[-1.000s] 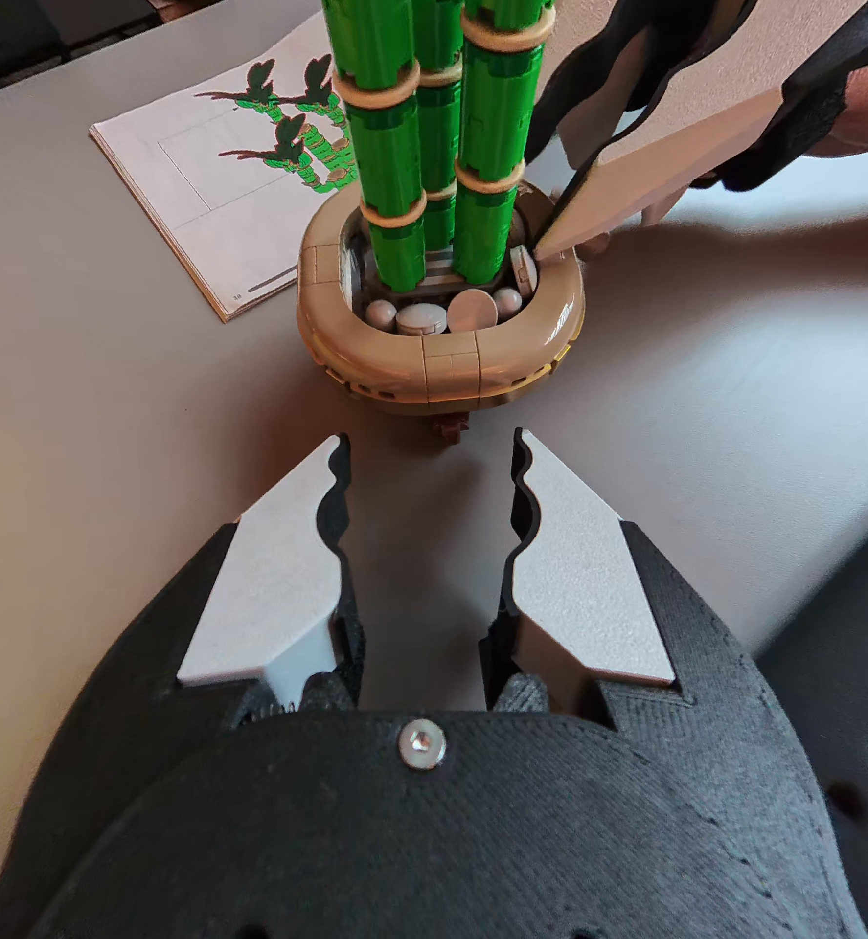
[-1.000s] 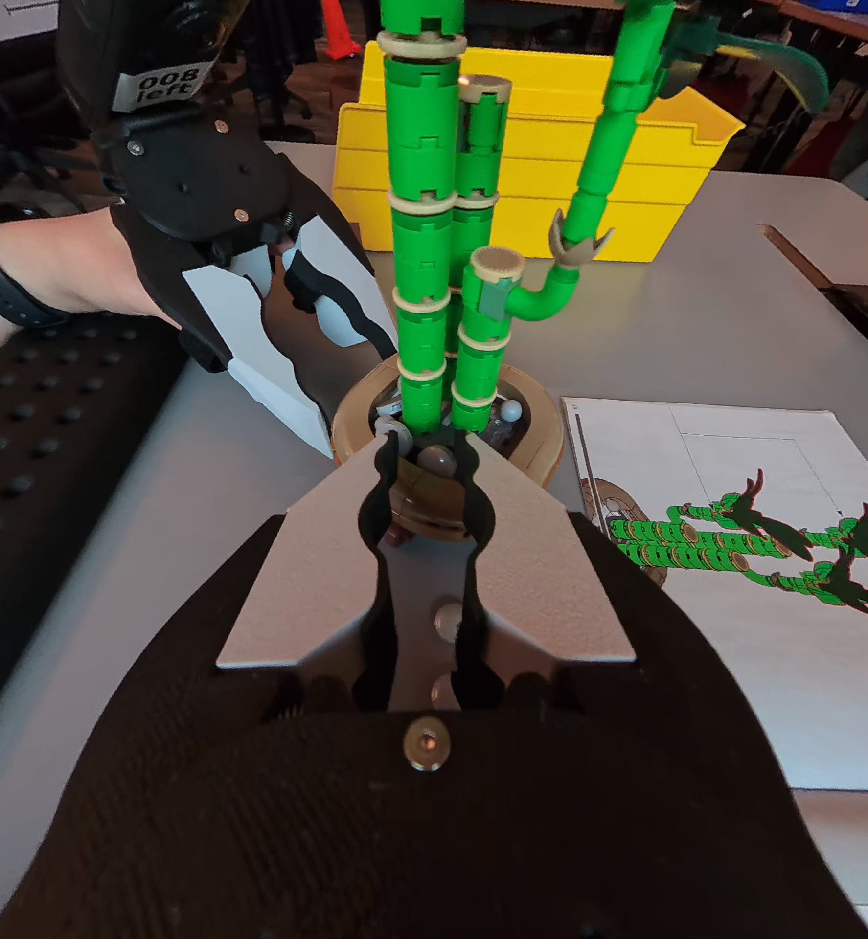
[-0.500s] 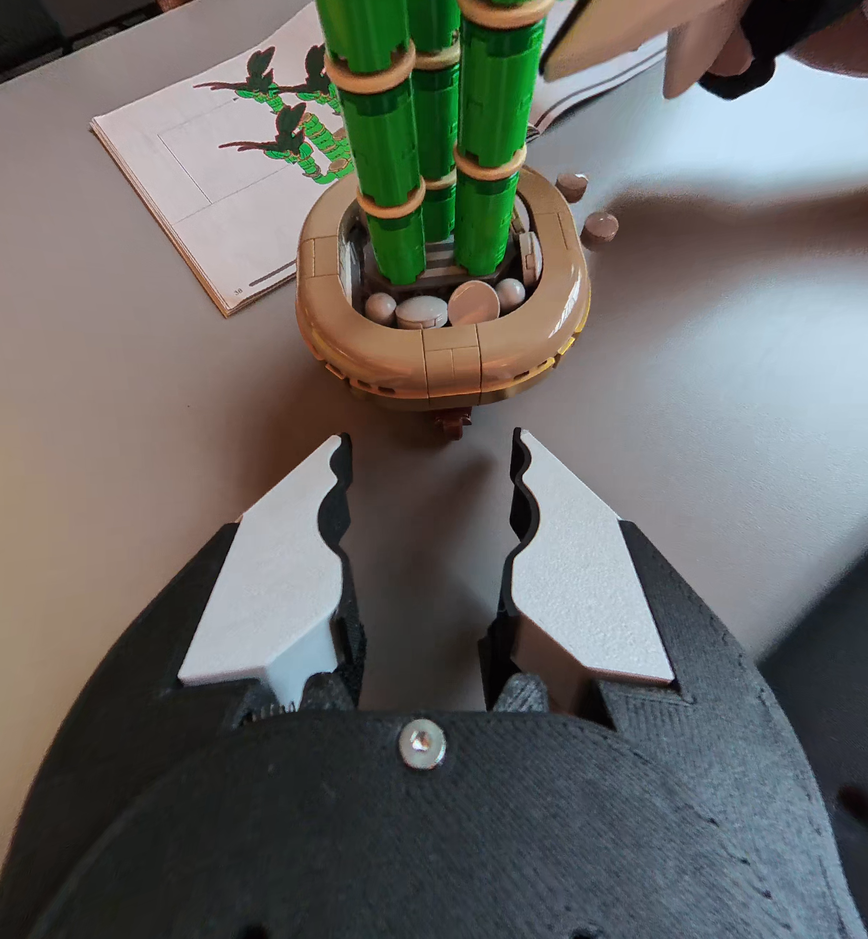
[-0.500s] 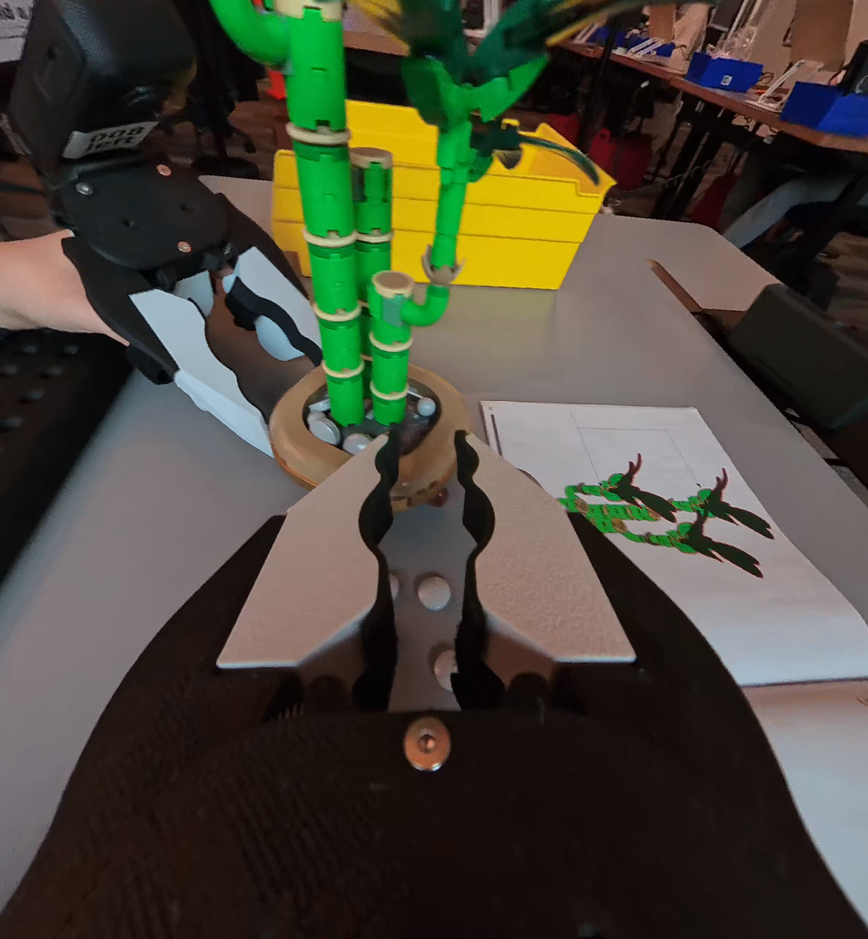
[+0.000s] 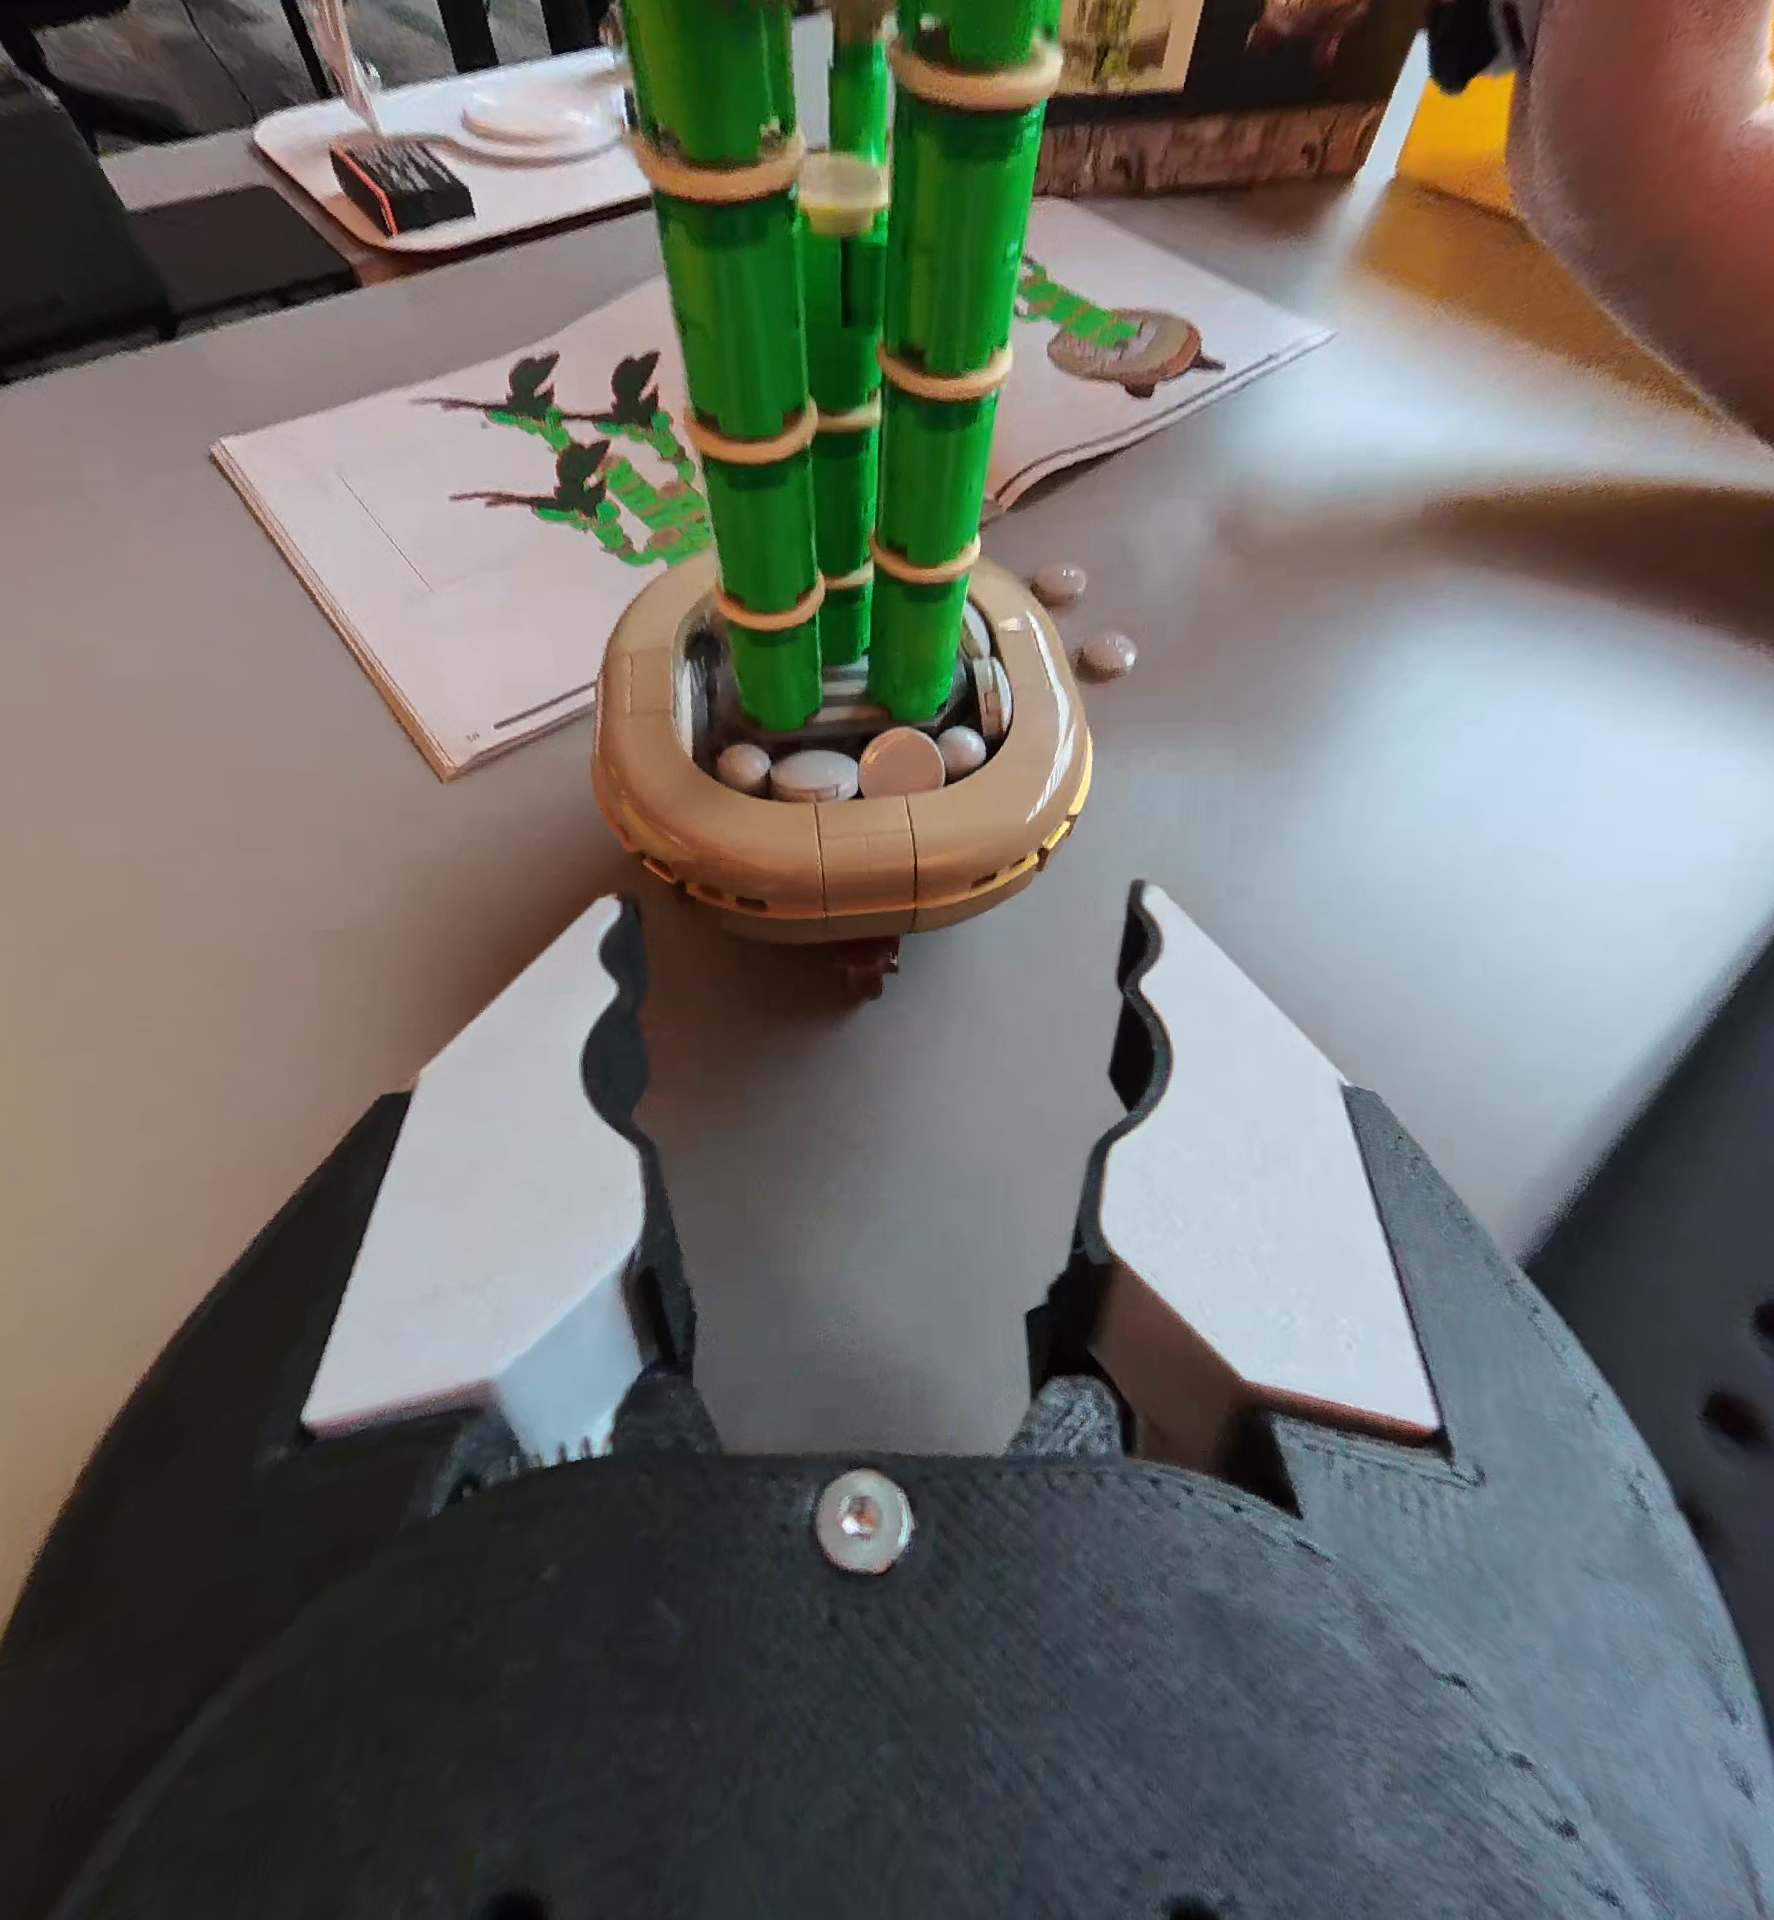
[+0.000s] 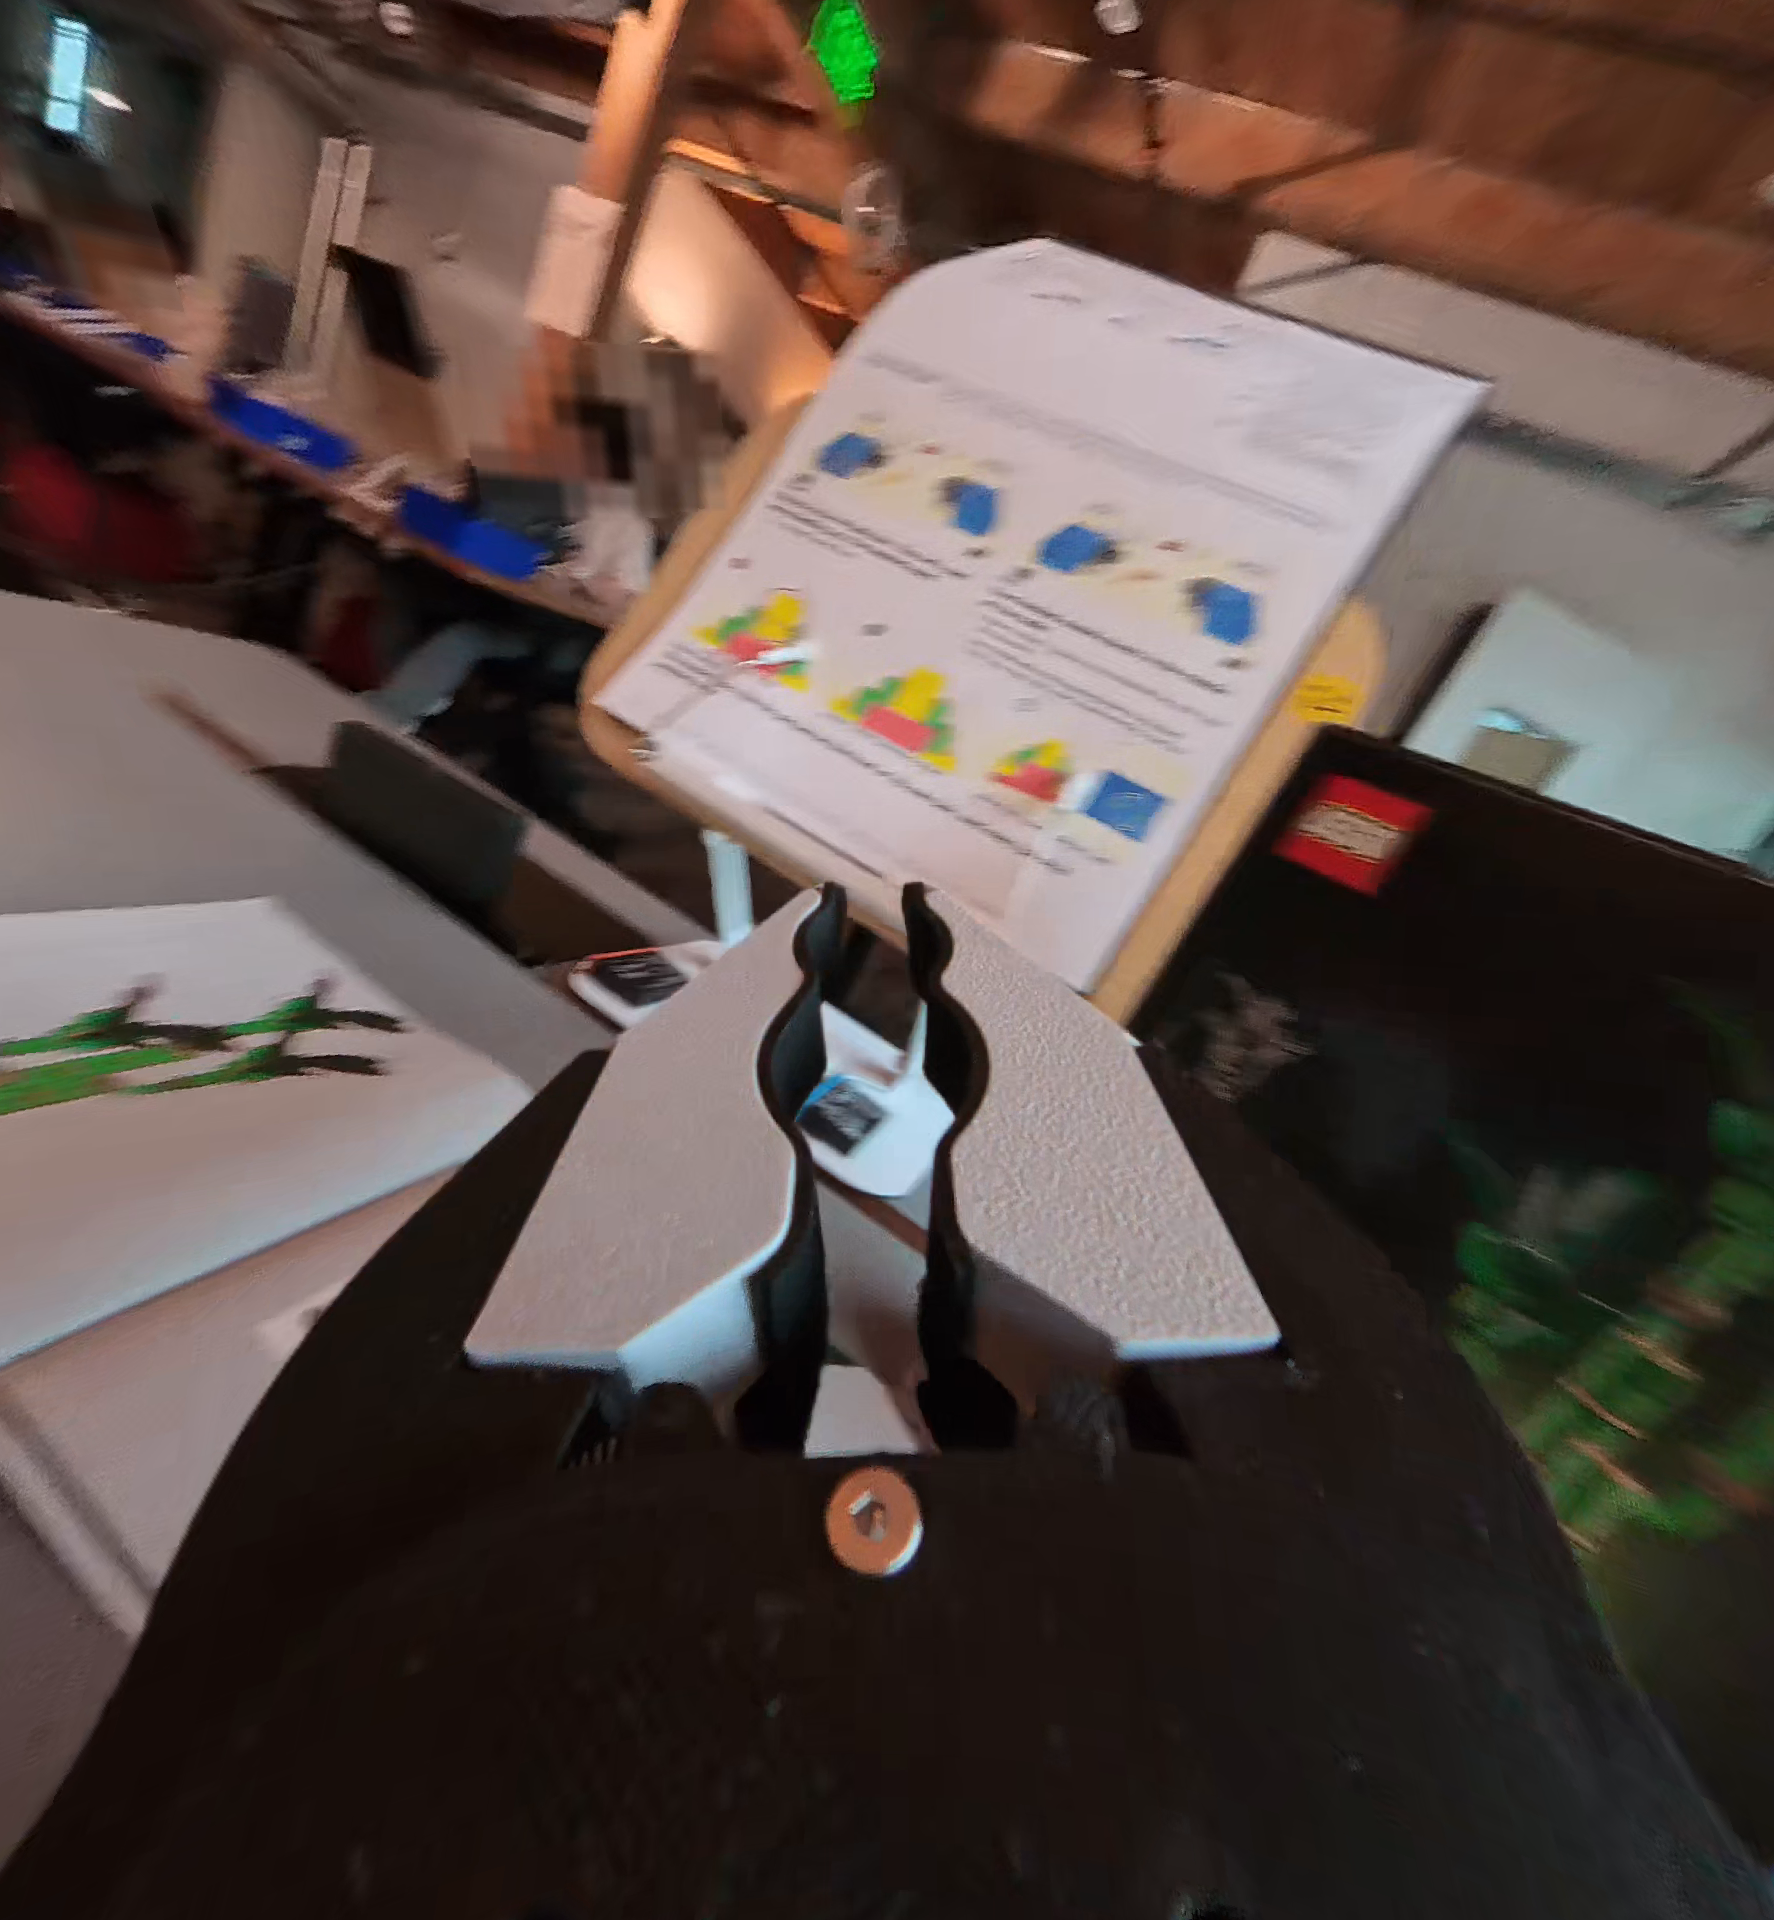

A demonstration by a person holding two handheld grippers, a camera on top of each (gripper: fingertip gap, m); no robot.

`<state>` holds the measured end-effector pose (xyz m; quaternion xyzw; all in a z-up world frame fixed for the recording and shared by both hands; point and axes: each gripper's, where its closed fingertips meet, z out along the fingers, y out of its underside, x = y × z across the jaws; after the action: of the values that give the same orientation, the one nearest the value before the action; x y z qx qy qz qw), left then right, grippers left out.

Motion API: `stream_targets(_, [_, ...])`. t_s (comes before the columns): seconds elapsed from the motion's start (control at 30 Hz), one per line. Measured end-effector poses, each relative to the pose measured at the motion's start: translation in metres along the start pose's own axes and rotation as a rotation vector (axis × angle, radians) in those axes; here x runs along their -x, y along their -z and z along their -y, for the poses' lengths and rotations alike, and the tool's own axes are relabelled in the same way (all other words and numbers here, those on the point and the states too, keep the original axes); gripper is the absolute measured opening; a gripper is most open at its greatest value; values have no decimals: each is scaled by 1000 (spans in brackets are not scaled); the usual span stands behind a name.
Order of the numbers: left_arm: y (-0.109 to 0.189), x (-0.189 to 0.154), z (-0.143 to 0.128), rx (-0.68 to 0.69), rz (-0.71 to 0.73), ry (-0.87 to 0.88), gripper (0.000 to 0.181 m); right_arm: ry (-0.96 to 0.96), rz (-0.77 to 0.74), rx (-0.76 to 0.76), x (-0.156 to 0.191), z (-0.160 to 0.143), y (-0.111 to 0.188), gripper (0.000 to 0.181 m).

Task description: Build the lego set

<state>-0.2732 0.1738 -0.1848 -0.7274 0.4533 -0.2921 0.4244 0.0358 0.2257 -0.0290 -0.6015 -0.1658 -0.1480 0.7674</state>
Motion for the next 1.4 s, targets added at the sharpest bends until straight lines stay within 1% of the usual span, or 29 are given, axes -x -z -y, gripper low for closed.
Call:
stream_targets(0.07, [-1, -4, 4, -23, -18, -7, 95, 18, -53, 19, -21, -7, 3, 10])
stream_targets(0.17, [-5, -6, 6, -29, -11, -34, 110, 68, -80, 57, -36, -10, 4, 9])
stream_targets(0.27, [-9, 1, 9, -33, 45, -35, 126, 93, -78, 37, -39, 0, 5, 7])
stream_targets(0.33, [-11, 7, 12, -43, 74, 7, 134, 127, -73, 34, -38, 6, 5, 6])
stream_targets(0.43, [-13, 10, 19, -75, 86, 96, 133, 152, -64, 30, -37, 13, 4, 6])
stream_targets(0.57, [-16, 11, 19, -63, 136, 164, 132, 142, -46, 33, -36, 16, 2, 6])
stream_targets(0.7, [-24, 7, 28, -73, 174, 247, 130, 129, -40, 52, -37, 9, 0, 6])
stream_targets(0.8, [-36, 5, 24, -26, 200, 297, 130, 118, -35, 71, -38, 1, -2, 6])
stream_targets(0.9, [-46, 9, 11, 70, 257, 273, 128, 115, -30, 81, -37, -4, -3, 6])
stream_targets(0.97, [-48, 14, 4, 130, 302, 235, 119, 113, -25, 82, -36, -5, -4, 6])
stream_targets(1.0, [-49, 14, 3, 141, 304, 220, 118, 113, -22, 84, -35, -6, -4, 6])
stream_targets(1.2, [-49, 14, 3, 140, 265, 200, 118, 111, -3, 96, -31, -12, -6, 6])
stream_targets(1.4, [-47, 11, 3, 131, 217, 170, 118, 93, 7, 87, -32, -11, -6, 6])
